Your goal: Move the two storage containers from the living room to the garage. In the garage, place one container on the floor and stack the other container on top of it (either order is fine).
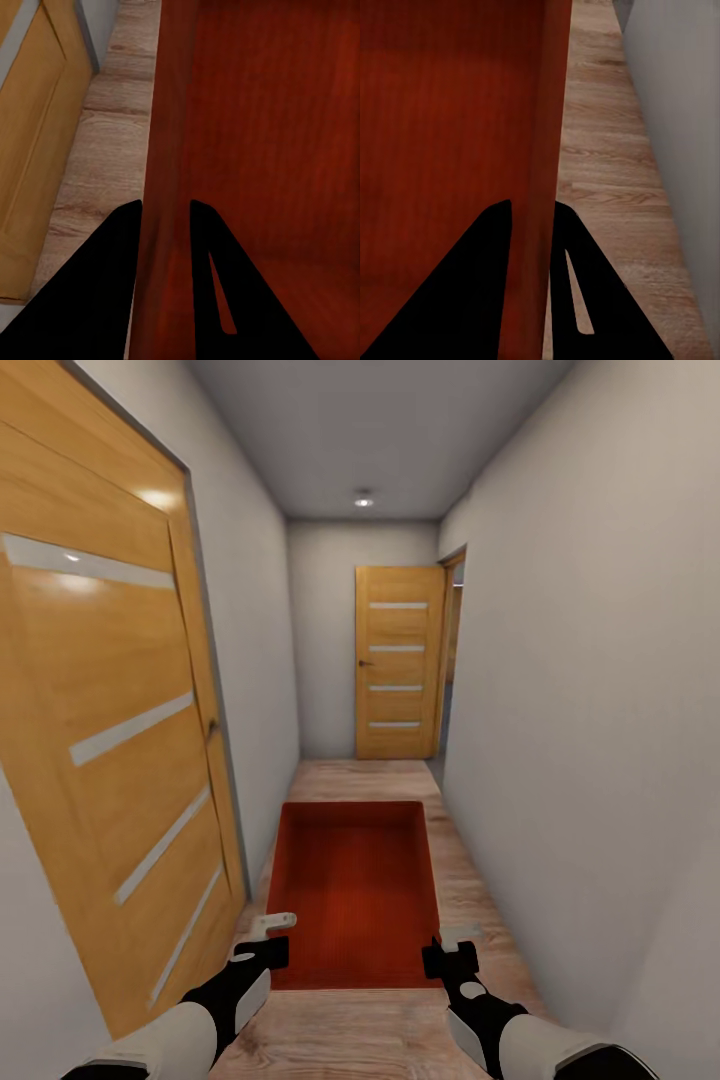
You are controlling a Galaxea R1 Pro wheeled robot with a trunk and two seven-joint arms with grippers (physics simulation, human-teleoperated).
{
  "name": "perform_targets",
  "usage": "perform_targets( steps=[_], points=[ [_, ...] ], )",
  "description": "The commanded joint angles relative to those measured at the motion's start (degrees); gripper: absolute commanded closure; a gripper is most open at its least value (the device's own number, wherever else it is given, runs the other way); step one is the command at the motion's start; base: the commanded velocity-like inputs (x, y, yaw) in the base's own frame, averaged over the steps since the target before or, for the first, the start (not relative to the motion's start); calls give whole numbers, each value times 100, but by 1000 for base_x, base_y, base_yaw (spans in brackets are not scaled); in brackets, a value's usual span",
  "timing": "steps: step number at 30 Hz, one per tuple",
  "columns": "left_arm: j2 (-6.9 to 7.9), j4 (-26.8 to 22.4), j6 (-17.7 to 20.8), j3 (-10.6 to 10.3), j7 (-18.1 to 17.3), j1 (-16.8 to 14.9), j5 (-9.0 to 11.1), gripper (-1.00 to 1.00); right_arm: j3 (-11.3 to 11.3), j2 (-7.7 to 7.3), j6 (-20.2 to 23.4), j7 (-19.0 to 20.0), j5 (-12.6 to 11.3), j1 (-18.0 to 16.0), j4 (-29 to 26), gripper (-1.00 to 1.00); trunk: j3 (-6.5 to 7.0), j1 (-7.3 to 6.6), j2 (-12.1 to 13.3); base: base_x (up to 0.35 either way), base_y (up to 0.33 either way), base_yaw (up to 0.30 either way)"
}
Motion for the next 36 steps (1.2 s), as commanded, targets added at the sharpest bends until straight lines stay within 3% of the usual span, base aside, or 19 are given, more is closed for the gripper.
perform_targets(
  steps=[1,15,36],
  points=[
    [237,11,13,37,148,-1,51,100,-77,2,-149,-23,-52,-9,-9,100,-9,5,-7,322,-40,0],
    [270,13,13,35,148,-1,51,100,-77,2,-149,-23,-52,-9,-9,100,-9,5,-7,315,-92,0],
    [290,14,13,37,148,-1,53,100,-77,2,-149,-23,-52,-9,-9,100,-9,5,-7,321,-3,0]
  ],
)
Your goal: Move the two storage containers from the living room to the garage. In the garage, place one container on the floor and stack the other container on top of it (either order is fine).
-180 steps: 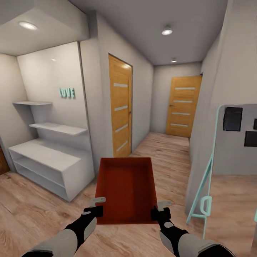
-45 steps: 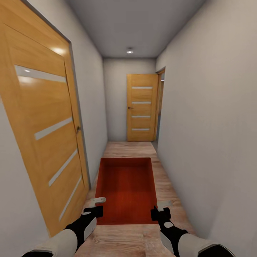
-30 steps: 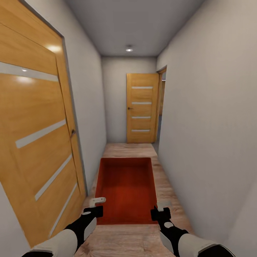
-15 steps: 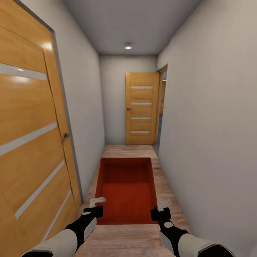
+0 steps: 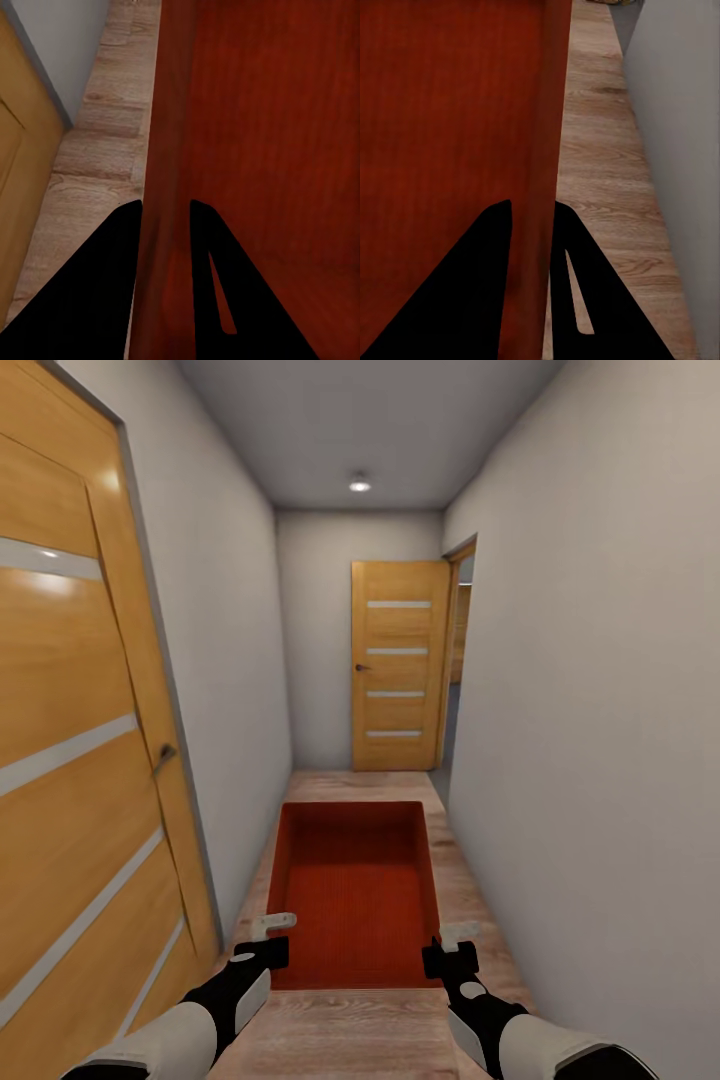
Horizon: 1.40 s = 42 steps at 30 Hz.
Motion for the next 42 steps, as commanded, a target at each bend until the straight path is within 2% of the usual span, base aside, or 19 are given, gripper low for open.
perform_targets(
  steps=[1,42],
  points=[
    [287,11,13,36,148,-1,52,100,-76,2,-152,-24,-55,-9,-9,100,-9,5,-7,322,0,0],
    [284,16,13,31,148,-1,59,100,-76,-6,-143,-24,-55,-9,-9,100,-9,5,-7,322,0,0]
  ],
)
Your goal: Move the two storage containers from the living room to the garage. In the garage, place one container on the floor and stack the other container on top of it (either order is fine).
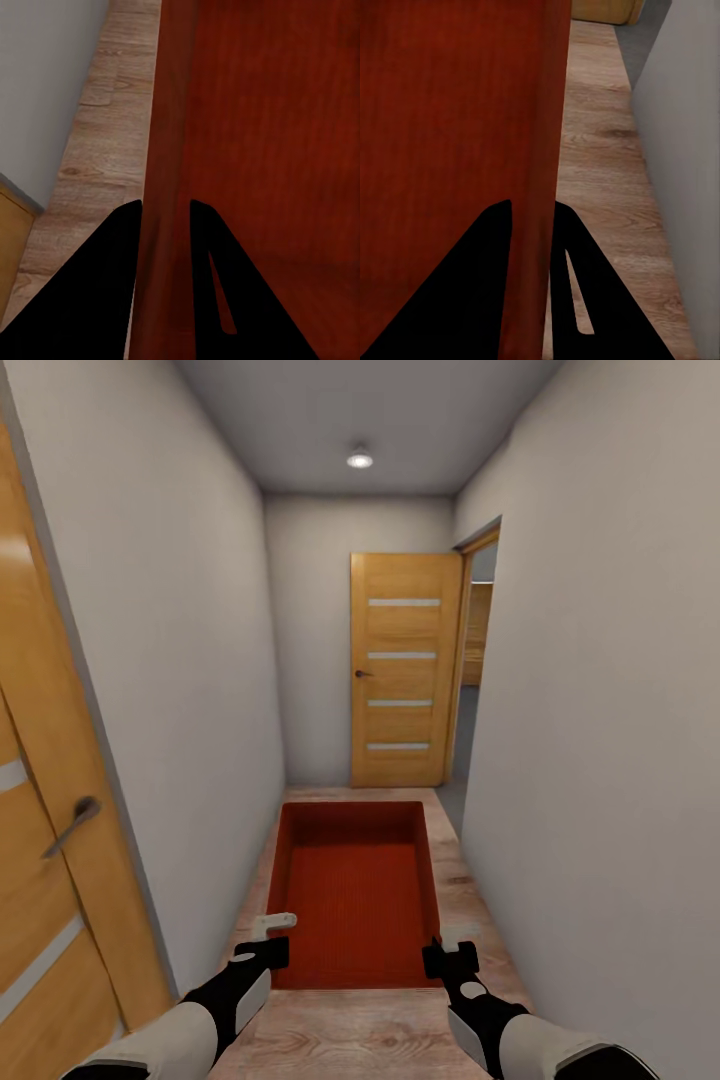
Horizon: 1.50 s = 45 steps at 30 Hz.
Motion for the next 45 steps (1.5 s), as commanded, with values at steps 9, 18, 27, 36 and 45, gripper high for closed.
perform_targets(
  steps=[9,18,27,36,45],
  points=[
    [291,13,13,30,139,-1,58,100,-48,1,-145,-32,-86,-9,-8,100,-9,5,-7,322,0,0],
    [296,15,13,32,139,-1,59,100,-48,1,-145,-32,-87,-9,-8,100,-9,5,-7,322,0,0],
    [299,15,13,34,139,-1,58,100,-48,1,-145,-32,-87,-9,-8,100,-9,5,-7,322,0,0],
    [300,12,13,33,139,-1,59,100,-48,1,-145,-32,-86,-9,-8,100,-9,5,-7,322,0,0],
    [300,15,13,35,139,-1,58,100,-48,9,-145,-32,-86,-9,-8,100,-9,5,-7,322,0,0]
  ],
)
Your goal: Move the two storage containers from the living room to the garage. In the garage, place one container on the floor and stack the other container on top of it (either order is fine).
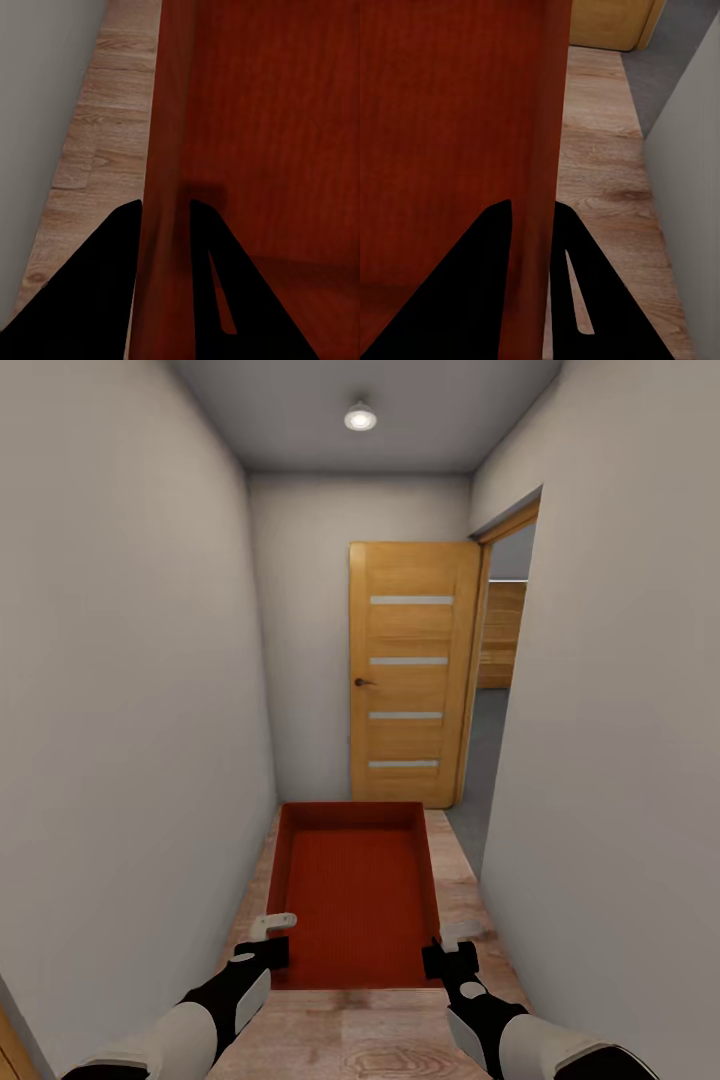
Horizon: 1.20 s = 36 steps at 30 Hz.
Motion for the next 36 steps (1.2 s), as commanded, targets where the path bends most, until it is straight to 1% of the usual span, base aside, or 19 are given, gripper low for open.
perform_targets(
  steps=[1,36],
  points=[
    [293,12,13,36,147,-1,53,100,-71,2,-149,-26,-63,-9,-9,100,-9,5,-7,322,0,0],
    [293,12,13,35,147,-1,53,100,-71,-4,-149,-26,-63,-9,-9,100,-9,5,-7,322,0,0]
  ],
)
